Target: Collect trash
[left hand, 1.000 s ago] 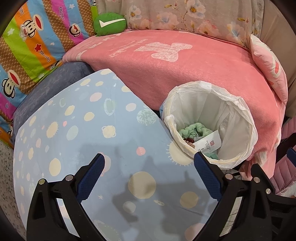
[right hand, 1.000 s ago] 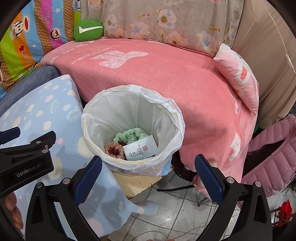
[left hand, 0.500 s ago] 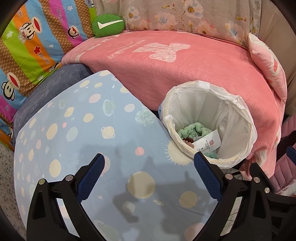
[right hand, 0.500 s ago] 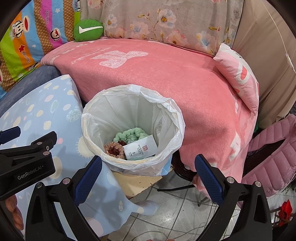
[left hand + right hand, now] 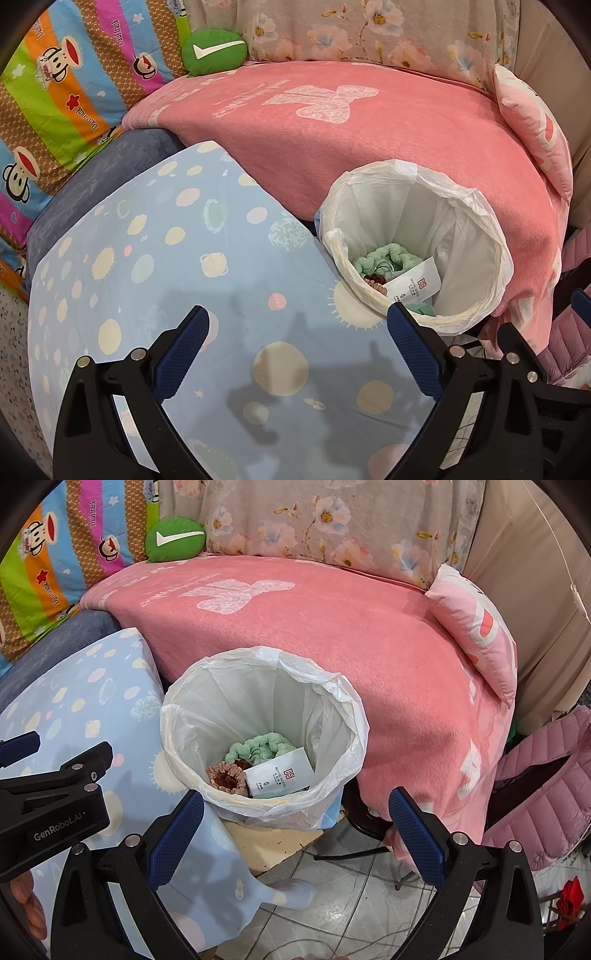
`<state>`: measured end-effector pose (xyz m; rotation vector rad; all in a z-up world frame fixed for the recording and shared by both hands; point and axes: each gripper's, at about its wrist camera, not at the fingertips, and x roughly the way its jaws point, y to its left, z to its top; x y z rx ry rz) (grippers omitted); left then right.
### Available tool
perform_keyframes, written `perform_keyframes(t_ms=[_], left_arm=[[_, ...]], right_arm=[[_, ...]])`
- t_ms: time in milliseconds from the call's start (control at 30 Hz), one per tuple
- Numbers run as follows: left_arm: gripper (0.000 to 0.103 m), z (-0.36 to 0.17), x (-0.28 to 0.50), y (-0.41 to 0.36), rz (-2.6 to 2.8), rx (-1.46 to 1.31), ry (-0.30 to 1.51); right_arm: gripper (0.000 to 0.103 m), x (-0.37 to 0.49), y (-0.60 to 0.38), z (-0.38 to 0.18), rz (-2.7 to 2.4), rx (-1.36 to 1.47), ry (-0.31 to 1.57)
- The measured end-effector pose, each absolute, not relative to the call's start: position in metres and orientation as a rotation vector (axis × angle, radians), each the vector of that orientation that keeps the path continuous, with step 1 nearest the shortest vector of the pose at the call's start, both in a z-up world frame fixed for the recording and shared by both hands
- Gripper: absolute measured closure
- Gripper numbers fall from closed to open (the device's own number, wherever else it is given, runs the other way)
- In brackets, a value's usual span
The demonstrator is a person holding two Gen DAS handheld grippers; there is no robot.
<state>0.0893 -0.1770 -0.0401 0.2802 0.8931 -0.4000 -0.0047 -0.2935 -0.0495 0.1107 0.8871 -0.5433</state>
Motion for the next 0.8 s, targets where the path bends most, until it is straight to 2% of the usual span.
perform_keyframes(t_ms=[800], left_arm=[[0.01,-0.0499,0.0897,-0.1764,-0.413,0.285,0.916]], right_arm=[[0.007,-0.0092,-0.3006,-0.0524,-0.557,0.12,0.885]])
